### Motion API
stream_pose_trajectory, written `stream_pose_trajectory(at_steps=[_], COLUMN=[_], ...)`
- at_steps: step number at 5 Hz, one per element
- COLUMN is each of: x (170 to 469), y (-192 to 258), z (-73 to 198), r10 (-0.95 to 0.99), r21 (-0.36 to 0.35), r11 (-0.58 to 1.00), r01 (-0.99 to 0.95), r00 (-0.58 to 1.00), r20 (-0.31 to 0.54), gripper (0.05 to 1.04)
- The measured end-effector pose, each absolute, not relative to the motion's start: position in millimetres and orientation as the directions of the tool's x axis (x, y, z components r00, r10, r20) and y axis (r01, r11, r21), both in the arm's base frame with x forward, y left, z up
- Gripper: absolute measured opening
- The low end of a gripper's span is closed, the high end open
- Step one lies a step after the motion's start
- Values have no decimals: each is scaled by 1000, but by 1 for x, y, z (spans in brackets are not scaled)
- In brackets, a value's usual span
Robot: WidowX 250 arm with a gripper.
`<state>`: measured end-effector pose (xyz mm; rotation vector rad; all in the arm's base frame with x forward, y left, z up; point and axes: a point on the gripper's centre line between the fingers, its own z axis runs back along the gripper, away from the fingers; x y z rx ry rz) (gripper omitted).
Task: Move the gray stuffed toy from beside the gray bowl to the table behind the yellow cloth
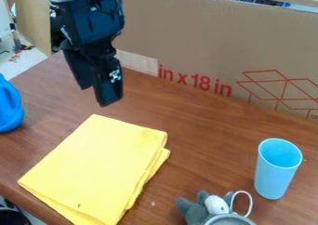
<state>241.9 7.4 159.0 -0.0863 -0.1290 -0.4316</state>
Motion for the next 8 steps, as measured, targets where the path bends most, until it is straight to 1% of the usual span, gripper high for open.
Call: stream_pose_trajectory(at_steps=[1,2,3,5,6,7,8], x=[240,239,237,234,234,241,245], y=[7,-9,-29,-75,-91,-98,-108], z=[154,152,149,112,104,99,93], r10=[-410,-436,-479,-549,-570,-551,-523], r21=[-69,-94,-102,-165,-167,-161,-213], r11=[905,889,865,819,806,816,819], r01=[421,448,492,549,568,555,533], r00=[903,892,869,834,821,832,846], r20=[124,123,123,49,38,74,102], gripper=[1001,1001,1001,1001,1001,1001,1001])
